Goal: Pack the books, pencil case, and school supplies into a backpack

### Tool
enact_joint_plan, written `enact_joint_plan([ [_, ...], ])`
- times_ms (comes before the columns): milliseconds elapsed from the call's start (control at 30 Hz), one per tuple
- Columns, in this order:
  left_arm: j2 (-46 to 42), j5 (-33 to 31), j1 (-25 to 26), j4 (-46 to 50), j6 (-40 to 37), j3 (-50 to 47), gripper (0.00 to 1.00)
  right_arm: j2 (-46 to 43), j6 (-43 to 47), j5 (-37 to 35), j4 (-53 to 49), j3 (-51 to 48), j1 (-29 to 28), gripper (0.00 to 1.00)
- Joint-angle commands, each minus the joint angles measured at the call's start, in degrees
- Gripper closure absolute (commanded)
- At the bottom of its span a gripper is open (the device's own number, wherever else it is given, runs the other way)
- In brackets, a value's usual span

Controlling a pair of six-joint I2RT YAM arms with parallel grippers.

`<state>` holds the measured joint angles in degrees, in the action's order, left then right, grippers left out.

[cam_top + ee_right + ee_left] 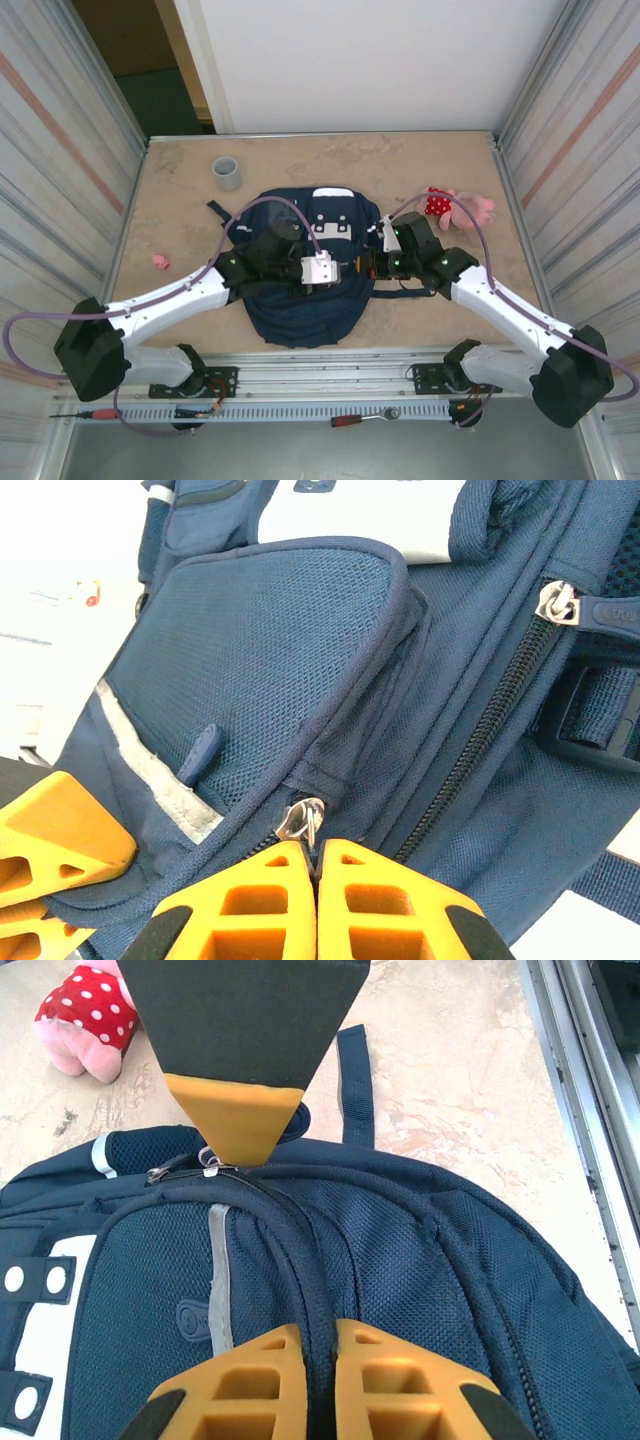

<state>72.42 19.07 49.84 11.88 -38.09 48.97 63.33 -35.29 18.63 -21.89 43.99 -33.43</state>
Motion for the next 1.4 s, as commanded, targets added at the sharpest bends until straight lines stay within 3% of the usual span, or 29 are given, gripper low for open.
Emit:
enact_joint_plan([
  [0, -3.6, 6.2, 0.1, 5.7, -2.2, -0.7, 0.97, 2.5, 1.5, -11.2, 0.5, -0.2, 5.3, 1.0],
  [367, -4.6, 1.8, -3.3, 3.6, 1.8, -2.7, 0.98, 2.3, 5.0, -2.8, 1.5, -1.3, 4.9, 1.0],
  [600, -3.3, 2.3, -3.3, 2.5, 2.4, -2.6, 0.98, 1.5, 8.3, 3.2, 1.6, -0.7, -1.3, 1.0],
  [767, -3.2, 4.6, -3.3, 1.9, 2.2, -2.5, 0.97, 1.7, 7.1, -2.4, -1.5, -0.2, -1.7, 1.0],
  [900, -2.8, 1.3, -3.3, 2.0, 2.7, -2.6, 0.97, 1.5, 6.9, 1.3, 1.6, -0.4, -1.3, 1.0],
  [1167, -0.7, -2.0, -3.3, 0.8, 4.8, -2.1, 0.97, 3.3, 11.2, 6.8, 2.2, 3.1, -8.1, 1.0],
  [1367, 1.0, -3.9, -3.5, 2.6, 4.8, -0.7, 0.98, 0.8, 10.2, 1.5, -2.0, 1.7, -6.8, 1.0],
])
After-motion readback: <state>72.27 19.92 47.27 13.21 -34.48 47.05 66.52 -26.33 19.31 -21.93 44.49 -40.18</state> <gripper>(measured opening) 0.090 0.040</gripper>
